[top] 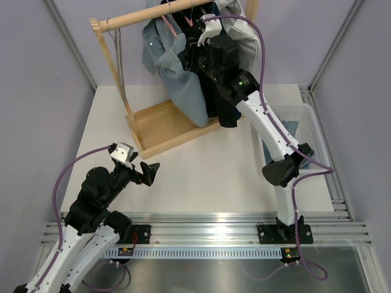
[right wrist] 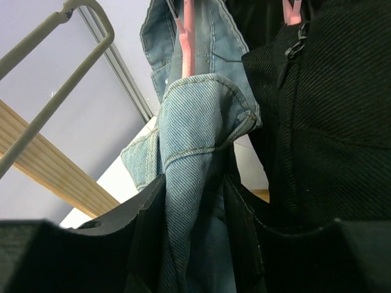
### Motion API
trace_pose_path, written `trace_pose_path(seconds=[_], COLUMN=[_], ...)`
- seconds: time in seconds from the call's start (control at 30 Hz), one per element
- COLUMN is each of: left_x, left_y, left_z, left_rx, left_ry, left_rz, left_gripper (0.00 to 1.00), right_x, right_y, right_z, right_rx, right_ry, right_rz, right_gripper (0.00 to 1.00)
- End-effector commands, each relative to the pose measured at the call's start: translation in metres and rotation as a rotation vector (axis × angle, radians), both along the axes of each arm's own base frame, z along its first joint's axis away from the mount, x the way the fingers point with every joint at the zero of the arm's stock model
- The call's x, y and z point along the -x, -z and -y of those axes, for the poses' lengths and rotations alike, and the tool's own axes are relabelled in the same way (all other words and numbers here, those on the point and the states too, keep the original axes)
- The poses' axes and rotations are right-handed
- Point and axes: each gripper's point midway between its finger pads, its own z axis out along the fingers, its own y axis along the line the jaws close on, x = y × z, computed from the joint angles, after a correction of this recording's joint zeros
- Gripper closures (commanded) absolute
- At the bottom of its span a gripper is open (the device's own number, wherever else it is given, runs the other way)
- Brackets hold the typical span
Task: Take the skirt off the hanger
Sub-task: Pick up the hanger from the clothesline.
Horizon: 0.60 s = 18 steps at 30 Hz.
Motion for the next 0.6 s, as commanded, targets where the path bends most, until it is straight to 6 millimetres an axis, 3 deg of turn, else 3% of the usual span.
trace_pose_path(seconds=[0.0, 0.27, 0.57], left_x=[-0.001, -0.001, -0.001], left_y=[-0.016, -0.016, -0.015], left_z=[0.003, 0.003, 0.003], left_rx=[0.010, 0.006, 0.006], left_ry=[0.018, 0.021, 0.019], left_rz=[0.040, 0.040, 0.037], left_gripper=[0.01, 0.01, 0.01], right_x=[-0.006, -0.009, -0.010], right_y=[0.025, 0.037, 0.037], right_z=[-0.008, -0.015, -0.015], right_rx=[0.049, 0.054, 0.049], right_ry=[0.000, -0.013, -0.016], right_rz=[-0.036, -0.061, -0.064], right_gripper=[0.52, 0.61, 0.81])
